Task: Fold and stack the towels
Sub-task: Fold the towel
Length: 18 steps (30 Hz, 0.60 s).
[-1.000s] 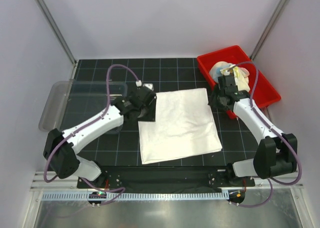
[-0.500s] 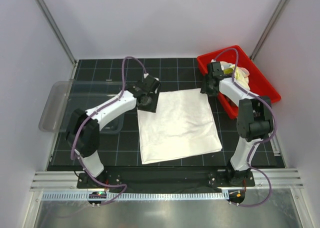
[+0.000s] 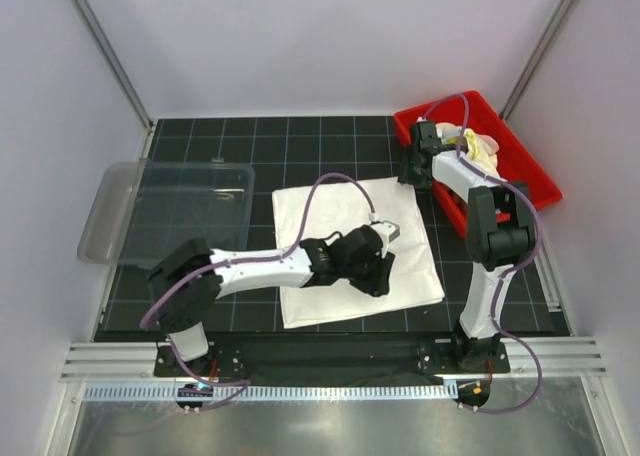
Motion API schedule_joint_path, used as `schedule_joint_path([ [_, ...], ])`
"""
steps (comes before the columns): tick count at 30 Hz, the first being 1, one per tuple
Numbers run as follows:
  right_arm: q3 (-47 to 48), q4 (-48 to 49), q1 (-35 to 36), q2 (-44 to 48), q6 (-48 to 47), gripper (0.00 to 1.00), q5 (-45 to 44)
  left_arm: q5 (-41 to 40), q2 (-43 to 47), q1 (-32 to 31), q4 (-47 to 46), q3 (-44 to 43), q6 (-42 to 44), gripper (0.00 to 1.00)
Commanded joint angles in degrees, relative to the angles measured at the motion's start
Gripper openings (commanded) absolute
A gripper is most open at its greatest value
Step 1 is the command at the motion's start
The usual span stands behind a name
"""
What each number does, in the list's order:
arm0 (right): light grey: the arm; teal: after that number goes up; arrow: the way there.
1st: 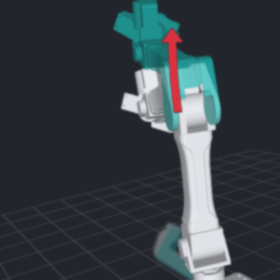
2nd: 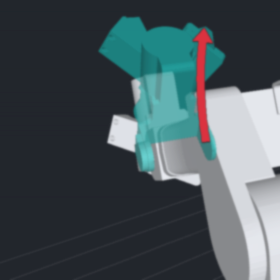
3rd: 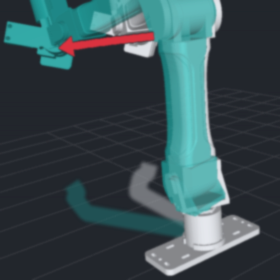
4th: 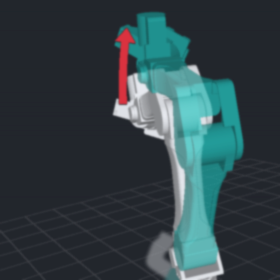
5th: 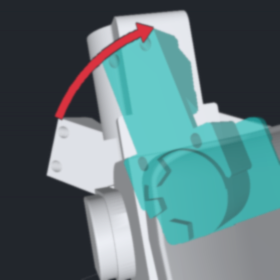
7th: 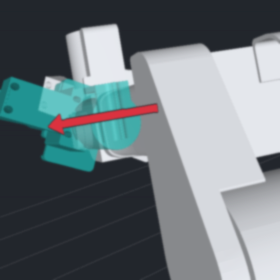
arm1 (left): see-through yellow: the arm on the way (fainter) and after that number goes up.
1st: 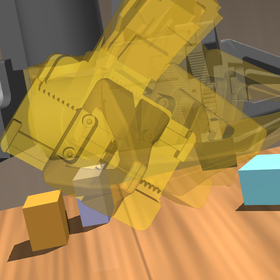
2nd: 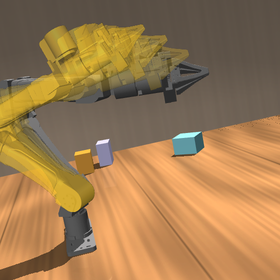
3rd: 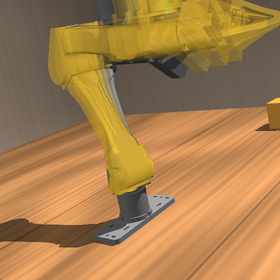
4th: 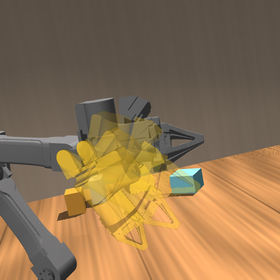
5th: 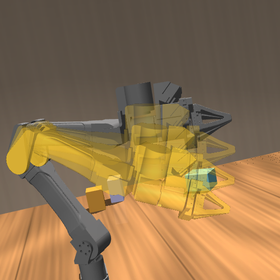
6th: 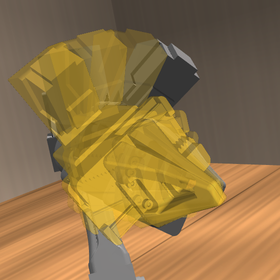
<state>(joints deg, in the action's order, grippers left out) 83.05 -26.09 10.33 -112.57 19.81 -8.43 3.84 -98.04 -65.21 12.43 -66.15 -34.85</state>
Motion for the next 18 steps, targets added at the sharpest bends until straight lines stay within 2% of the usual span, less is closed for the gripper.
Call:
schedule_joint_path([
  [1,2.3,2.1,-0.1,-0.6,-0.7,0.45,-0.2,0.9,-6.3,-0.4,-11.5,-1.6,-4.0,0.39],
  [5,1.4,2.1,-0.1,-0.1,-0.2,0.43,0.9,0.9,-10.4,-0.5,-11.1,-3.9,-5.0,0.37],
  [8,0.4,1.8,-0.1,1.1,1.1,0.42,1.1,-1.4,-10.9,-0.5,-8.0,-2.2,-6.4,0.36],
  [14,-3.1,2.1,-0.1,3.3,2.2,0.42,0.9,-8.3,-5.6,-0.5,-4.2,7.7,-8.2,0.36],
  [18,-4.5,2.1,-0.1,3.9,2.5,0.41,1.5,-13.3,-1.0,-0.4,-0.5,10.8,-6.6,0.37],
])
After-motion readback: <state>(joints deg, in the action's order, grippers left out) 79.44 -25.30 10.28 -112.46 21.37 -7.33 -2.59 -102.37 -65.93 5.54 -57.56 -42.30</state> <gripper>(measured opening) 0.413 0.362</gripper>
